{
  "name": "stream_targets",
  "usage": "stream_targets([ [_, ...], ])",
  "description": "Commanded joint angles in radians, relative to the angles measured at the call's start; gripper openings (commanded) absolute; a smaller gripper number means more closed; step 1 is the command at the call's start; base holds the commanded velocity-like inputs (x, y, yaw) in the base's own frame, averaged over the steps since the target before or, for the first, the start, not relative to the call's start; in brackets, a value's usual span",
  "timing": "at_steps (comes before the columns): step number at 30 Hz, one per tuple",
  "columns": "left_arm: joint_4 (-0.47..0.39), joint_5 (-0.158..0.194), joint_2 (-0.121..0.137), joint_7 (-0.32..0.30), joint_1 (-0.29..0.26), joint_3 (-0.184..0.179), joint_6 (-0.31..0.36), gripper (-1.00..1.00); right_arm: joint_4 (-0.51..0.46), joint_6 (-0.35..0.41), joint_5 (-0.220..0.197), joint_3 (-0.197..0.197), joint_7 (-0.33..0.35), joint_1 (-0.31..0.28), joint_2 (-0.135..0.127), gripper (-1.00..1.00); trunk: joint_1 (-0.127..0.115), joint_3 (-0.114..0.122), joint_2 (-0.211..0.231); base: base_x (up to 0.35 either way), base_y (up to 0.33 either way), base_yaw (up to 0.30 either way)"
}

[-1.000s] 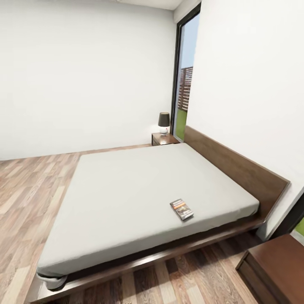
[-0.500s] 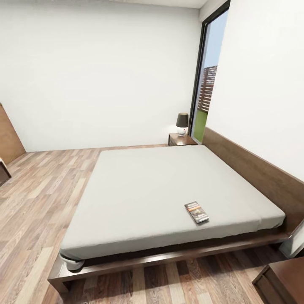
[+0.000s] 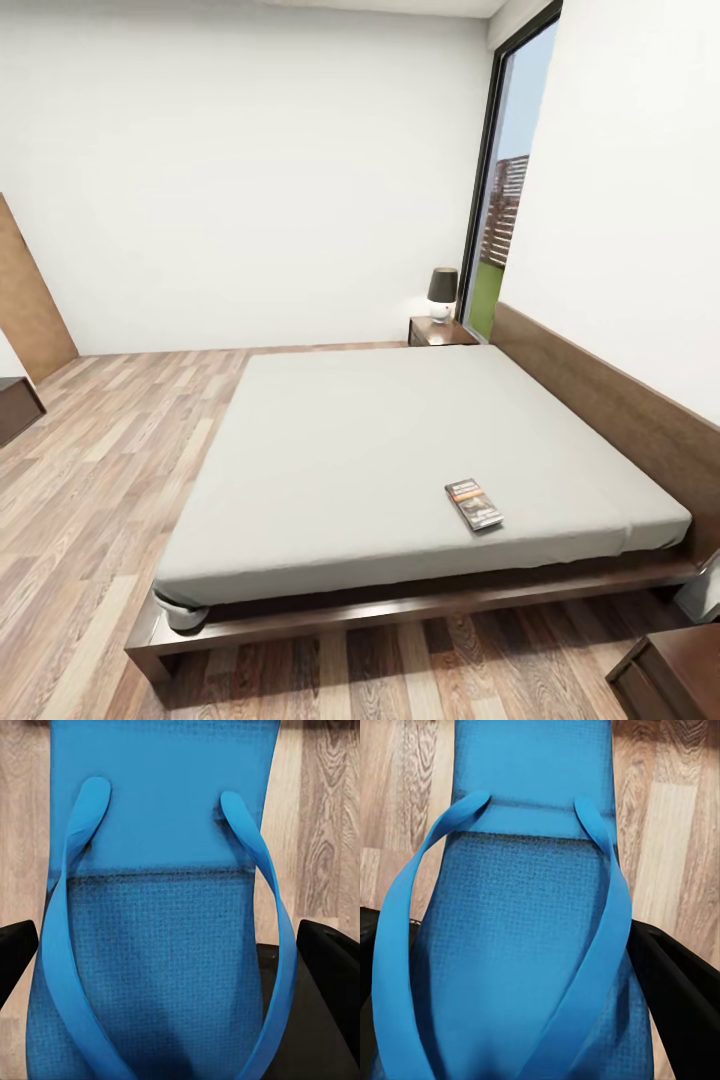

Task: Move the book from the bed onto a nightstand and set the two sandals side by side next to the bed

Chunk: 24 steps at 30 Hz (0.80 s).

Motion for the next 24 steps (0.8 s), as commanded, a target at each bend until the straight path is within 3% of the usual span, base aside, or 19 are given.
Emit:
stream_targets([
  [1, 0.001, 0.008, 0.000, 0.002, -0.001, -0.005, -0.004, -1.00, 0.001, -0.003, -0.004, 0.004, 0.003, -0.001, -0.001, -1.00, 0.000, -0.002, -0.001, -0.007, -0.009, 0.003],
  [20, 0.000, 0.008, 0.002, 0.004, -0.002, -0.005, 0.005, -1.00, 0.001, -0.003, -0.001, 0.004, 0.003, -0.001, -0.002, -1.00, 0.000, -0.002, -0.001, -0.001, -0.001, 0.000],
  [24, -0.001, 0.007, 0.000, 0.008, -0.003, -0.005, 0.055, -1.00, 0.005, -0.002, -0.003, 0.001, 0.002, -0.001, -0.001, -1.00, 0.000, -0.002, -0.001, 0.000, 0.000, 0.000],
])
